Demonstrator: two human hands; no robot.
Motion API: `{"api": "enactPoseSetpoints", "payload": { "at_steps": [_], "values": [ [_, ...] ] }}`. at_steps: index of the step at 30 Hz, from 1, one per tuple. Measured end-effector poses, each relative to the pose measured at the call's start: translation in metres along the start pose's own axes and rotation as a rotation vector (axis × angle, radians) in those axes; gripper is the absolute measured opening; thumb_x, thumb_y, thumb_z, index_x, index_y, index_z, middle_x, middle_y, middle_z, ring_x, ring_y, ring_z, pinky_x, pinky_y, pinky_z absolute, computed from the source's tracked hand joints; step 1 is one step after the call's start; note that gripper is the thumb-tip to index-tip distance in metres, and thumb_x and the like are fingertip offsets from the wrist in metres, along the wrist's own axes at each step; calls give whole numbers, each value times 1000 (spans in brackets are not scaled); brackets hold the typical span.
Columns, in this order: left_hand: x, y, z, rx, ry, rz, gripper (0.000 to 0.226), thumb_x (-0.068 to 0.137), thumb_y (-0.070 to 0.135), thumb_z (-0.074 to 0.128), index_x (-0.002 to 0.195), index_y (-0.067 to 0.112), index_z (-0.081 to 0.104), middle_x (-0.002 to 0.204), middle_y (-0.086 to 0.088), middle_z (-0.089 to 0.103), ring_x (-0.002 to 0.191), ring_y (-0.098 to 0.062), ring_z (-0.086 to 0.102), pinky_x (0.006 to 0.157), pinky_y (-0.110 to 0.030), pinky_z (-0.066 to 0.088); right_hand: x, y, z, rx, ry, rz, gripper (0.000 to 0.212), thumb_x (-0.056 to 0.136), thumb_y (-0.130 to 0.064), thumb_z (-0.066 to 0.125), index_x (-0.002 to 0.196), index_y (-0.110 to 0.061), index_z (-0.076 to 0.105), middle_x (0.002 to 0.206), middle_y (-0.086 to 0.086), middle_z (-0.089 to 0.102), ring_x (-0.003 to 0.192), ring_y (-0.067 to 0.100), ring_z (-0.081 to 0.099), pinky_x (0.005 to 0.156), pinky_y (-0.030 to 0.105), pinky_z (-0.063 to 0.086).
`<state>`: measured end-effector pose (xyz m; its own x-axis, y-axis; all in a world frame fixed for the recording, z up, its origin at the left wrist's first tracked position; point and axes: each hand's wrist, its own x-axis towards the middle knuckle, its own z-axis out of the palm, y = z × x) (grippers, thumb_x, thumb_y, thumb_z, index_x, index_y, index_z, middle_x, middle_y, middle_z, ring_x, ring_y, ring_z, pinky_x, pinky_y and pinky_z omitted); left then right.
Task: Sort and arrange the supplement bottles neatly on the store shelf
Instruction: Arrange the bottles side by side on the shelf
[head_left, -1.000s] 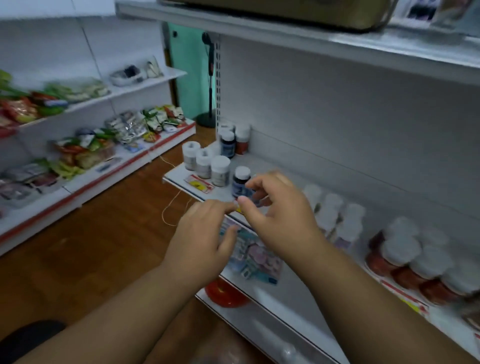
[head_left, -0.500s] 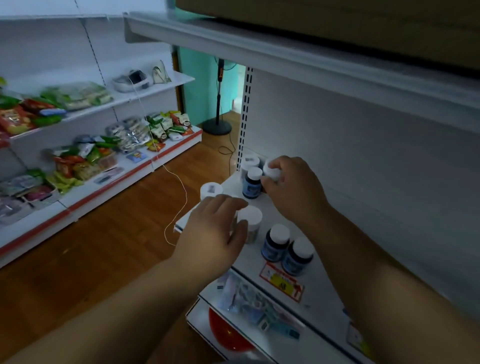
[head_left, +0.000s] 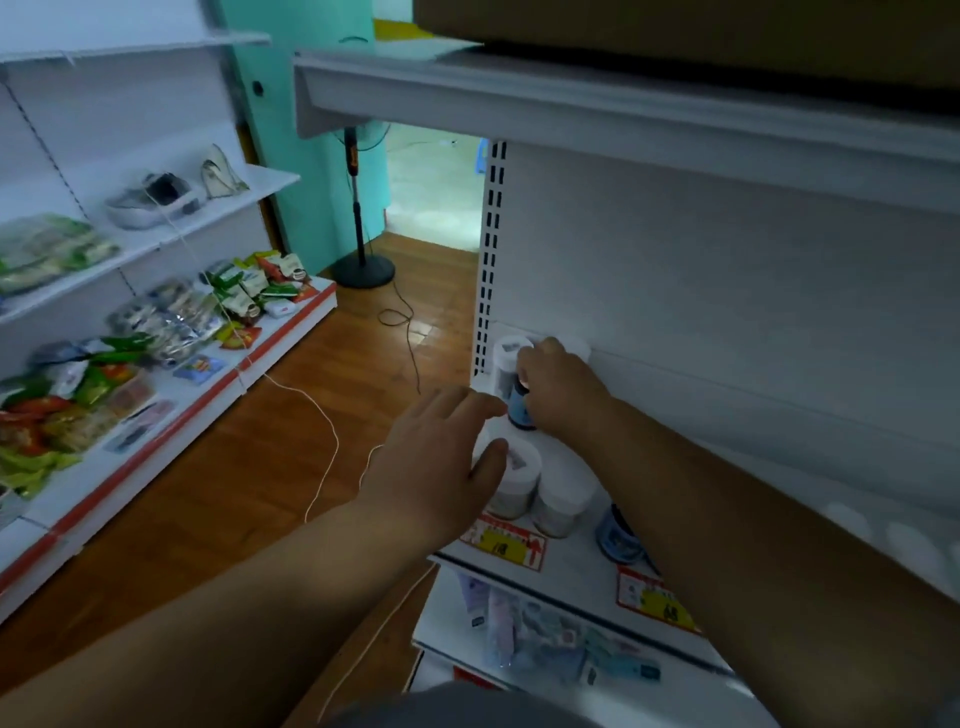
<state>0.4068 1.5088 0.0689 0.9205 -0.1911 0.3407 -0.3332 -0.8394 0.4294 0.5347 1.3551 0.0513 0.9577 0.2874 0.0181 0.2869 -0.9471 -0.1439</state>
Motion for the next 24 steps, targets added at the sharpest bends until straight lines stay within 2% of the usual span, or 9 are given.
{"api": "enactPoseSetpoints", "payload": {
  "at_steps": [3, 7, 12, 16, 20, 22, 24],
  "values": [
    [4, -14, -3, -16, -29, 64, 37, 94, 38, 50, 130, 30, 49, 130, 11, 50, 123, -8, 39, 99, -21, 30, 4, -3, 0, 4, 6, 87, 52, 85, -8, 60, 133, -10, 43, 130, 14, 40, 109, 33, 51, 91, 42, 47],
    [12, -26, -3, -37, -51, 156, 36, 93, 34, 53, 128, 24, 54, 125, 6, 55, 118, -11, 43, 95, -19, 29, 4, -5, 4, -47, 29, 119, 42, 88, -12, 57, 129, -11, 44, 126, 15, 40, 103, 32, 52, 86, 41, 47],
    [19, -29, -2, -76, -52, 226, 34, 93, 32, 55, 126, 22, 55, 122, 4, 56, 114, -12, 44, 92, -17, 26, -1, -5, 6, 57, 51, 118, 47, 87, -8, 59, 131, -10, 44, 127, 14, 49, 108, 31, 53, 84, 37, 43],
    [21, -29, 0, -125, -49, 265, 33, 92, 30, 56, 124, 21, 55, 119, 1, 58, 111, -15, 48, 91, -22, 33, -22, -3, -14, 190, 260, 213, 35, 89, -27, 60, 119, -10, 51, 115, 11, 54, 103, 27, 53, 83, 35, 44],
    [19, -14, 3, -260, 10, 239, 39, 90, 33, 54, 125, 16, 52, 121, -1, 55, 113, -17, 48, 95, -28, 40, -69, -3, -41, 376, 427, 310, 33, 98, -36, 47, 120, -12, 54, 113, 8, 54, 96, 16, 51, 80, 27, 41],
    [17, 0, 7, -370, 44, 205, 48, 87, 42, 49, 127, 15, 49, 122, -1, 52, 114, -18, 48, 96, -33, 41, -97, -2, -51, 436, 472, 333, 33, 98, -40, 46, 116, -15, 58, 109, 5, 56, 92, 11, 52, 75, 19, 42],
    [13, 19, 10, -461, 9, 160, 56, 88, 50, 45, 133, 17, 44, 128, -1, 48, 118, -16, 45, 98, -30, 39, -127, -1, -60, 497, 482, 352, 29, 96, -41, 49, 110, -18, 61, 105, -1, 58, 89, 7, 54, 70, 9, 39]
  ]
}}
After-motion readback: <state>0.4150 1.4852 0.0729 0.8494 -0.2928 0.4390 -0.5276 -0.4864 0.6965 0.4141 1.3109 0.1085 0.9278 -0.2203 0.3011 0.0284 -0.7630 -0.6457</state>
